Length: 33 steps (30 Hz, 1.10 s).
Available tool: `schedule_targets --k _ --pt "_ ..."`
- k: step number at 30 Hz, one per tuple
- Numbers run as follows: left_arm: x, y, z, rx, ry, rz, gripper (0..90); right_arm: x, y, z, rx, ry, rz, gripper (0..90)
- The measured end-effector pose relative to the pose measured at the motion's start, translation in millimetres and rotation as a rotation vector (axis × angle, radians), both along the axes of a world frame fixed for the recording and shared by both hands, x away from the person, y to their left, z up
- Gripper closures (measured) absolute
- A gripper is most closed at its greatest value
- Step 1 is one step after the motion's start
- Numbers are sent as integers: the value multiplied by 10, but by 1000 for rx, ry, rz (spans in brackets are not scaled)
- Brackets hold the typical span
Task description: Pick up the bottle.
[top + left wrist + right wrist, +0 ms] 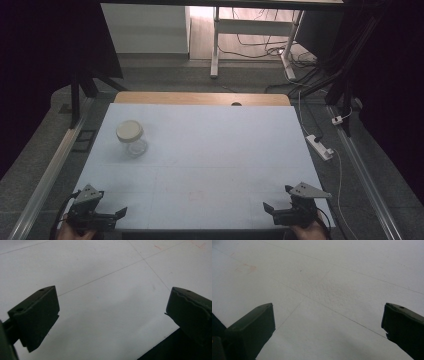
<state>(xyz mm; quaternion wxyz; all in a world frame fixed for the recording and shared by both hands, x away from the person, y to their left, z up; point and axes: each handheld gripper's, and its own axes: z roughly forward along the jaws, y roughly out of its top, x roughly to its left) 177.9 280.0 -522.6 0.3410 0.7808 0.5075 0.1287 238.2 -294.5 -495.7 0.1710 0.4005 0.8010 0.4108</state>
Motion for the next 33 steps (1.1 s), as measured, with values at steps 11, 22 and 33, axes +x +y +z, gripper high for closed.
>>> schedule_targets --k 11,22,33 --pt "32 49 79 -30 -61 3 0 0 6 -2 -5 0 5 0" --pt "188 47 71 -45 -100 -33 0 -1 22 -4 -18 3 12 0" --pt "382 86 16 -68 -145 -57 0 0 23 -4 -20 3 13 0"
